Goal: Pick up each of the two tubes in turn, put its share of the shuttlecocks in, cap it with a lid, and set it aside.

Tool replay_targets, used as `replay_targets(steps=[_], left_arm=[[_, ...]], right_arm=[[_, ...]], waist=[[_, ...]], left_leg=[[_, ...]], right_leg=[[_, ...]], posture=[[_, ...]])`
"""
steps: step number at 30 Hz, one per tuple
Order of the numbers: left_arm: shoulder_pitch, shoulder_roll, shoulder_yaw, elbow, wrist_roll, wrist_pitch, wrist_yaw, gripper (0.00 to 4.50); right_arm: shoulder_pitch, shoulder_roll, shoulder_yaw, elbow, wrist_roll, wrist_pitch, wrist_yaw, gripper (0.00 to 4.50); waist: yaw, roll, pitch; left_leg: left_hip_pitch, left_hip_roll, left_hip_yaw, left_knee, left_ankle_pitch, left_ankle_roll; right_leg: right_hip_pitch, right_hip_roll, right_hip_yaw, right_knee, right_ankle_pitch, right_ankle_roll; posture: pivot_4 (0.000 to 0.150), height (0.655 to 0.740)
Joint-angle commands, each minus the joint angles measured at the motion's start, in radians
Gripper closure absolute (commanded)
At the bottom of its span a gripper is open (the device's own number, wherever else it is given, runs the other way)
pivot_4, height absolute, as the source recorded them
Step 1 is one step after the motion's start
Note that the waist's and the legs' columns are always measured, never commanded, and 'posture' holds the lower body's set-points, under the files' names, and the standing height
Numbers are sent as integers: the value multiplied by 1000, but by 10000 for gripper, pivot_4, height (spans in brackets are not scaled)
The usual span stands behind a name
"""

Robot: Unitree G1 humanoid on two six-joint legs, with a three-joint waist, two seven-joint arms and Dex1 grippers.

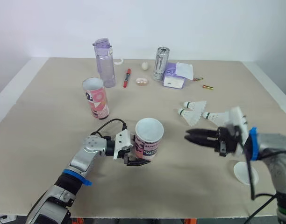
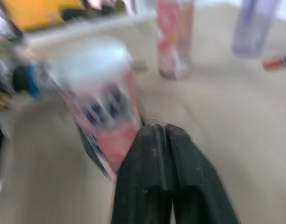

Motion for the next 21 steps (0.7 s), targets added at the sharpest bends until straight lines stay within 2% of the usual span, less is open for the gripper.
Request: replay_targets(steps=[1, 3, 4, 21], left_arm=[[3, 29, 17, -12, -11, -21, -42, 0], [3, 42, 25, -26, -19, -19, -56, 0], [4, 52, 32, -36, -24, -17, -64, 0], [136, 203, 162, -290, -174, 98, -113, 0]], right_arm=[[30, 51, 78, 11, -30, -163, 6, 13197], [29, 70, 109, 28, -39, -203, 5, 4169], [30, 79, 127, 39, -45, -221, 3, 1816], [-40, 199, 356, 186, -163, -474, -36, 1816]], waist=[[1, 0, 0], [0, -1, 1], [0, -1, 1], [4, -2, 3]], left_leg=[[0, 0, 0, 0, 0, 0], [0, 1, -1, 0, 0, 0], [0, 2, -1, 0, 0, 0], [0, 4, -1, 0, 0, 0]], right_leg=[[0, 1, 0, 0, 0, 0], [0, 2, 0, 0, 0, -1], [0, 3, 0, 0, 0, -1], [0, 6, 1, 1, 0, -1]], posture=[[1500, 7400], [1500, 7400], [1500, 7400], [1500, 7400]])
